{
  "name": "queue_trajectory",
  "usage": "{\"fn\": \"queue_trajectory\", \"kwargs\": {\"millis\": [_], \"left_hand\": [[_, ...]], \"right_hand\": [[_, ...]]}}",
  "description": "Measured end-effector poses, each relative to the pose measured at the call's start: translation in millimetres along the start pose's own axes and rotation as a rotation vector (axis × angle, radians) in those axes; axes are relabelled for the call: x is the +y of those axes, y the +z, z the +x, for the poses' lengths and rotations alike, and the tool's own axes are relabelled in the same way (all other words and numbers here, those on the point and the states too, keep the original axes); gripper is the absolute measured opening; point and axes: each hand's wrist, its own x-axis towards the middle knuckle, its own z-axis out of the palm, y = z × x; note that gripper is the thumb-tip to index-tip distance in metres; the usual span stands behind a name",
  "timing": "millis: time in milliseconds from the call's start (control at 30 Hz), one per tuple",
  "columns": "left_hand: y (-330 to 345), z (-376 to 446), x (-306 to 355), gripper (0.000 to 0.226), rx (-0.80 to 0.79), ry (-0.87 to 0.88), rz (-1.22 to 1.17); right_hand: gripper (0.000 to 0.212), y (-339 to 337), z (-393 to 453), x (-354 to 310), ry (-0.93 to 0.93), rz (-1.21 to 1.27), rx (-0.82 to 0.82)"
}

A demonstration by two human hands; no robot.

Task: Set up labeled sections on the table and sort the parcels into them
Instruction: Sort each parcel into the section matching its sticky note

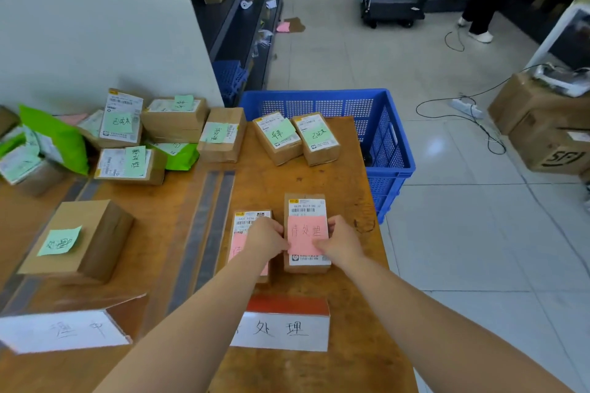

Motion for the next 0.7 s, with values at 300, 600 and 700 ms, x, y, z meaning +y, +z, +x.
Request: {"fn": "queue_trajectory", "kwargs": {"millis": [300,600,700], "left_hand": [[-18,35,25,0.017,0.053,0.164,0.142],[-24,137,98,0.051,0.122,0.256,-0.078],[-14,170,109,0.040,0.098,0.231,-0.107]], "right_hand": [[0.053,-9,38,-10,-0.025,-0.027,0.035],[0.053,-59,173,-67,-0.194,-0.093,0.315],[0.062,-58,213,-74,-0.176,-0.069,0.290]]}}
